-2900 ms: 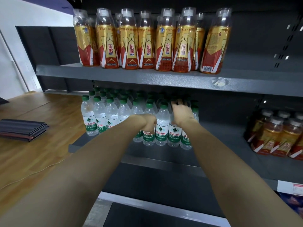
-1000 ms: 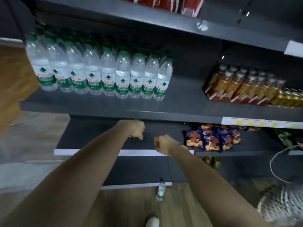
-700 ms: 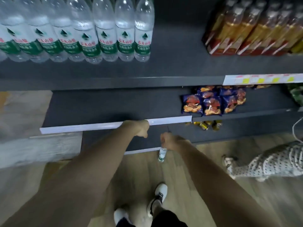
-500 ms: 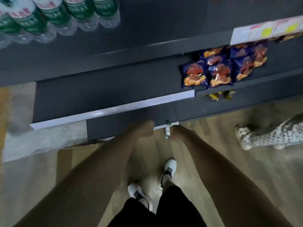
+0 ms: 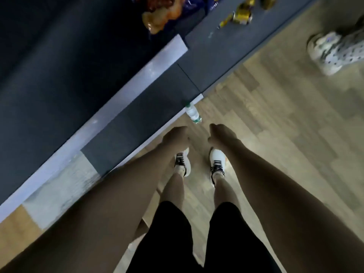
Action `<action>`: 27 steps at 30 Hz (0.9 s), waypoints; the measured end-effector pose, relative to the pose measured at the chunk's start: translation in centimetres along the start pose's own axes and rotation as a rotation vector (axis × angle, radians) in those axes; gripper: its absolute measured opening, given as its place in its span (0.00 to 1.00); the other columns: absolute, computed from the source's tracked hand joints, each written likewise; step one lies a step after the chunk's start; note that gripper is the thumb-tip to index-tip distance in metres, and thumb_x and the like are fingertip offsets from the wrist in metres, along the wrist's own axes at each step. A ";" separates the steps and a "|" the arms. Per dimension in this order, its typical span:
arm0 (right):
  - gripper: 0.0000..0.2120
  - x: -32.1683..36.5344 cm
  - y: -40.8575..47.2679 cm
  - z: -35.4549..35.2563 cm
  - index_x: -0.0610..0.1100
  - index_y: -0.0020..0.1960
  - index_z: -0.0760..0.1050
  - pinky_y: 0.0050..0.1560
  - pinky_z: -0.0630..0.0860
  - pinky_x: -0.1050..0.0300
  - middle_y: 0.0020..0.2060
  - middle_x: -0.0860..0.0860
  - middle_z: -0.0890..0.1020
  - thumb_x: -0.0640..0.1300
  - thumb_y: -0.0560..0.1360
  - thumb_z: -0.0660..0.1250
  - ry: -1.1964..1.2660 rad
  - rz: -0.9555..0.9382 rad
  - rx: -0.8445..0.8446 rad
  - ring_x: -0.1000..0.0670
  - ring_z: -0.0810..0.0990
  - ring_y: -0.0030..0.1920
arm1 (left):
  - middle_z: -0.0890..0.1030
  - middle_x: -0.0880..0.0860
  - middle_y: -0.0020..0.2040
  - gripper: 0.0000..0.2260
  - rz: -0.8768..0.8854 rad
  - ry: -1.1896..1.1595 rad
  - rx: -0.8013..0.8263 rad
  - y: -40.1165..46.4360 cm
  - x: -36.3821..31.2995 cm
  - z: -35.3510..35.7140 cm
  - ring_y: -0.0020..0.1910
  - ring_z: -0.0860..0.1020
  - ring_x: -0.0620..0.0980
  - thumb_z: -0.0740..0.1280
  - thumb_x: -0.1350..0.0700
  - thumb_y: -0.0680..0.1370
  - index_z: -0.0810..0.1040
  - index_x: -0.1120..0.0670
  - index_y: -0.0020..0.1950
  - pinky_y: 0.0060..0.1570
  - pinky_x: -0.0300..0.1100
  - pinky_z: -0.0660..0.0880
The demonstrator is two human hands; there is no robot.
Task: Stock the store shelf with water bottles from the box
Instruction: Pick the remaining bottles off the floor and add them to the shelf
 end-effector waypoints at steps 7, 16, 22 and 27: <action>0.18 -1.8 13.6 6.0 0.39 0.66 0.70 0.49 0.71 0.52 0.59 0.41 0.77 0.42 0.78 0.64 0.132 0.079 0.002 0.38 0.77 0.60 | 0.70 0.57 0.68 0.15 0.229 0.409 -0.013 14.9 1.0 4.6 0.70 0.66 0.59 0.58 0.53 0.83 0.71 0.57 0.68 0.66 0.51 0.63; 0.19 -3.5 28.1 14.0 0.41 0.65 0.70 0.45 0.70 0.52 0.58 0.42 0.78 0.43 0.76 0.68 0.307 0.127 -0.032 0.40 0.78 0.58 | 0.72 0.58 0.65 0.20 0.416 0.900 -0.105 30.7 3.5 8.3 0.61 0.71 0.59 0.63 0.62 0.75 0.71 0.56 0.68 0.57 0.50 0.68; 0.18 -5.1 30.3 18.3 0.40 0.65 0.71 0.51 0.74 0.50 0.60 0.41 0.78 0.43 0.77 0.66 0.391 0.180 -0.014 0.39 0.78 0.60 | 0.78 0.61 0.59 0.20 0.245 0.910 -0.012 33.5 4.2 10.6 0.56 0.79 0.60 0.64 0.61 0.78 0.69 0.61 0.70 0.49 0.49 0.75; 0.16 -5.6 25.9 18.9 0.41 0.64 0.72 0.53 0.77 0.48 0.58 0.41 0.78 0.43 0.77 0.64 0.359 0.154 0.044 0.39 0.78 0.58 | 0.78 0.58 0.63 0.14 0.244 0.687 0.043 27.9 2.3 10.9 0.62 0.78 0.57 0.59 0.65 0.81 0.73 0.62 0.66 0.57 0.49 0.74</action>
Point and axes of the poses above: each hand's wrist, its own y-axis towards the middle knuckle, its own z-axis out of the palm, x = y × z, the point moved 4 cm from there along y, towards the middle knuckle
